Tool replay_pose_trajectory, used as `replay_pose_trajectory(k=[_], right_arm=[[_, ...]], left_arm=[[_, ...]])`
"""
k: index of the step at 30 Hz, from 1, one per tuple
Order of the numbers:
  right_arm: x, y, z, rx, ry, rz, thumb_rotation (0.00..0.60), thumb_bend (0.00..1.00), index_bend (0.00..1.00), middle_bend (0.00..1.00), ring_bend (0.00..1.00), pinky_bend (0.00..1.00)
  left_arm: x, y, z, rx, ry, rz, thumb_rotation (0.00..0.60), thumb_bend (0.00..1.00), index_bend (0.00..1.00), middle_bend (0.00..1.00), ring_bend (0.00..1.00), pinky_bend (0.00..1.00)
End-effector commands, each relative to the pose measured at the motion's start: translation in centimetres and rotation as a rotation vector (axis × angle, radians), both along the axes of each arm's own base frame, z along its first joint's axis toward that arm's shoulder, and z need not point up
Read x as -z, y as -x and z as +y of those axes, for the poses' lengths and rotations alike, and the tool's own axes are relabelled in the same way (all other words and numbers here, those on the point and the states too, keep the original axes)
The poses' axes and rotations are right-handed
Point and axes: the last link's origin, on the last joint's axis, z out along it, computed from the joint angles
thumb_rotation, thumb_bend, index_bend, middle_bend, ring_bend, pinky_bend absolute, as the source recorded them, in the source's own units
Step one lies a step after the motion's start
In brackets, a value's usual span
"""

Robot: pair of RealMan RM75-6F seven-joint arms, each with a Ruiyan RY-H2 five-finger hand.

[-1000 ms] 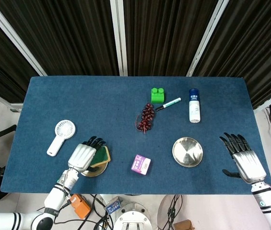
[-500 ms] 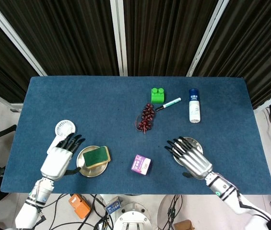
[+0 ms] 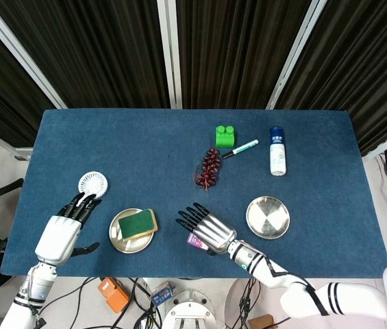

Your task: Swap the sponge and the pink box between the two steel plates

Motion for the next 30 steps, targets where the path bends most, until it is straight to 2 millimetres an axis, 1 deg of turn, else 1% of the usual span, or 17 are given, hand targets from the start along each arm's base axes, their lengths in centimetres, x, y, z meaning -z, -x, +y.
replay_pose_trajectory(k=[1, 3, 4, 7, 8, 11, 13, 15, 17, 18, 21, 22, 24, 25, 26, 28, 30], right_arm=[[1.0, -0.6, -0.4, -0.009, -0.001, 0.033, 0.600, 0.27, 0.01, 0.07, 0.03, 0.15], [1.2, -0.5, -0.4, 0.001, -0.009, 0.044, 0.600, 0.30, 0.09, 0.17, 0.12, 0.29], [1.2, -0.5, -0.5, -0.001, -0.005, 0.047, 0.600, 0.31, 0.17, 0.22, 0.18, 0.36], [1.2, -0.3, -0.5, 0.006, 0.002, 0.056, 0.600, 0.35, 0.46, 0.46, 0.47, 0.65], [1.1, -0.3, -0.6, 0.001, 0.011, 0.059, 0.600, 0.35, 0.54, 0.53, 0.54, 0.72], [0.8, -0.2, -0.8, -0.006, 0.042, 0.052, 0.600, 0.36, 0.68, 0.64, 0.65, 0.83], [0.3, -0.2, -0.9, -0.013, 0.074, 0.034, 0.600, 0.36, 0.73, 0.68, 0.70, 0.87], [-0.6, -0.2, -1.2, -0.020, 0.118, 0.003, 0.600, 0.36, 0.77, 0.71, 0.72, 0.89], [-1.7, -0.1, -1.6, -0.019, 0.156, -0.021, 0.600, 0.37, 0.78, 0.71, 0.73, 0.90], [-2.6, 0.1, -1.9, -0.016, 0.184, -0.038, 0.600, 0.37, 0.78, 0.71, 0.73, 0.90], [-4.9, 1.5, -2.5, -0.002, 0.253, -0.043, 0.600, 0.37, 0.77, 0.71, 0.73, 0.90], [-5.7, 2.2, -2.7, 0.009, 0.272, -0.038, 0.600, 0.37, 0.77, 0.71, 0.73, 0.90], [-7.9, 4.7, -3.1, 0.048, 0.321, -0.013, 0.600, 0.37, 0.76, 0.71, 0.73, 0.89], [-8.5, 5.3, -3.1, 0.062, 0.330, -0.008, 0.600, 0.37, 0.75, 0.72, 0.73, 0.89], [-9.4, 6.6, -3.2, 0.092, 0.345, 0.001, 0.600, 0.37, 0.75, 0.71, 0.72, 0.89], [-10.6, 8.8, -3.4, 0.141, 0.357, 0.018, 0.600, 0.37, 0.74, 0.71, 0.71, 0.88], [-11.0, 10.5, -3.5, 0.175, 0.351, 0.044, 0.600, 0.37, 0.73, 0.71, 0.70, 0.87]], left_arm=[[0.0, 0.1, -0.2, 0.001, -0.001, 0.010, 0.600, 0.00, 0.13, 0.10, 0.06, 0.29], [0.0, 0.2, -0.2, -0.003, 0.000, 0.008, 0.600, 0.00, 0.13, 0.10, 0.06, 0.29], [0.0, 0.2, -0.2, -0.004, 0.000, 0.007, 0.600, 0.00, 0.13, 0.10, 0.06, 0.29], [0.0, 0.3, -0.1, -0.007, 0.002, 0.008, 0.600, 0.00, 0.13, 0.09, 0.06, 0.29], [0.0, 0.3, -0.1, -0.007, 0.002, 0.008, 0.600, 0.00, 0.13, 0.09, 0.06, 0.29], [0.0, 0.3, 0.0, -0.013, 0.000, 0.006, 0.600, 0.00, 0.13, 0.10, 0.06, 0.29], [0.0, 0.4, 0.1, -0.016, -0.002, 0.003, 0.600, 0.00, 0.13, 0.10, 0.06, 0.29], [-0.1, 0.5, 0.2, -0.018, -0.006, -0.002, 0.600, 0.00, 0.13, 0.10, 0.06, 0.29], [-0.3, 0.5, 0.2, -0.019, -0.011, -0.007, 0.600, 0.00, 0.13, 0.10, 0.06, 0.29], [-0.4, 0.6, 0.3, -0.019, -0.015, -0.010, 0.600, 0.00, 0.13, 0.10, 0.06, 0.29], [-0.6, 0.8, 0.2, -0.022, -0.021, -0.010, 0.600, 0.00, 0.13, 0.10, 0.06, 0.29], [-0.6, 0.9, 0.2, -0.023, -0.021, -0.010, 0.600, 0.00, 0.13, 0.10, 0.06, 0.29], [-0.7, 1.2, 0.2, -0.030, -0.020, -0.008, 0.600, 0.00, 0.13, 0.10, 0.06, 0.29], [-0.7, 1.2, 0.2, -0.031, -0.019, -0.008, 0.600, 0.00, 0.13, 0.10, 0.06, 0.28], [-0.6, 1.3, 0.3, -0.033, -0.016, -0.007, 0.600, 0.00, 0.13, 0.10, 0.06, 0.28], [-0.5, 1.5, 0.5, -0.034, -0.008, -0.006, 0.600, 0.00, 0.13, 0.10, 0.06, 0.28], [-0.3, 1.5, 0.7, -0.035, 0.001, -0.006, 0.600, 0.00, 0.13, 0.10, 0.06, 0.28]])
